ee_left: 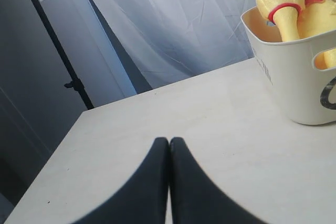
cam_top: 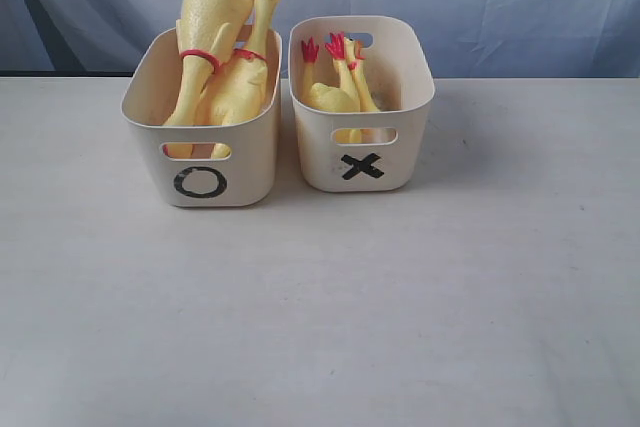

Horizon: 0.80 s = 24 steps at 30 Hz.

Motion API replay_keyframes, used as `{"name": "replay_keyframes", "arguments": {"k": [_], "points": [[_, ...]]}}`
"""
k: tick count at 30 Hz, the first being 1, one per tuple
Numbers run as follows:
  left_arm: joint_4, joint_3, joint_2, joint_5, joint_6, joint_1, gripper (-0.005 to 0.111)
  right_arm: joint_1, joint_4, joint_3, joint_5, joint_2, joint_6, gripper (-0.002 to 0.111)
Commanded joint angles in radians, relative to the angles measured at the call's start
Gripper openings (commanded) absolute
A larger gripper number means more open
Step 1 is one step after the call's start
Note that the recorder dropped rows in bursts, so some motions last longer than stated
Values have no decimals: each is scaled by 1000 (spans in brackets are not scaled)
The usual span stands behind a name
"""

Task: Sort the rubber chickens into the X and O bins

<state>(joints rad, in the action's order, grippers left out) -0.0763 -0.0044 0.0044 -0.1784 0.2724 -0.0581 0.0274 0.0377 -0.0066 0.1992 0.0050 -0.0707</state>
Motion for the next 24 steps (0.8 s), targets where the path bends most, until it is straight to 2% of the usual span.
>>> {"name": "replay_keyframes", "arguments": {"k": [1,12,16,22,24], "points": [[-1,4,-4,-4,-3,9,0,4,0,7,0,-5,0,58],[-1,4,-4,-27,-3,9,0,4,-2,7,0,-5,0,58],[1,4,-4,-37,-15,9,0,4,-2,7,81,-5,0,58],[46,4,-4,-39,-281,9,0,4,-2,7,81,-5,0,58],[49,4,-4,-49,-301,9,0,4,-2,7,83,-5,0,58]]}}
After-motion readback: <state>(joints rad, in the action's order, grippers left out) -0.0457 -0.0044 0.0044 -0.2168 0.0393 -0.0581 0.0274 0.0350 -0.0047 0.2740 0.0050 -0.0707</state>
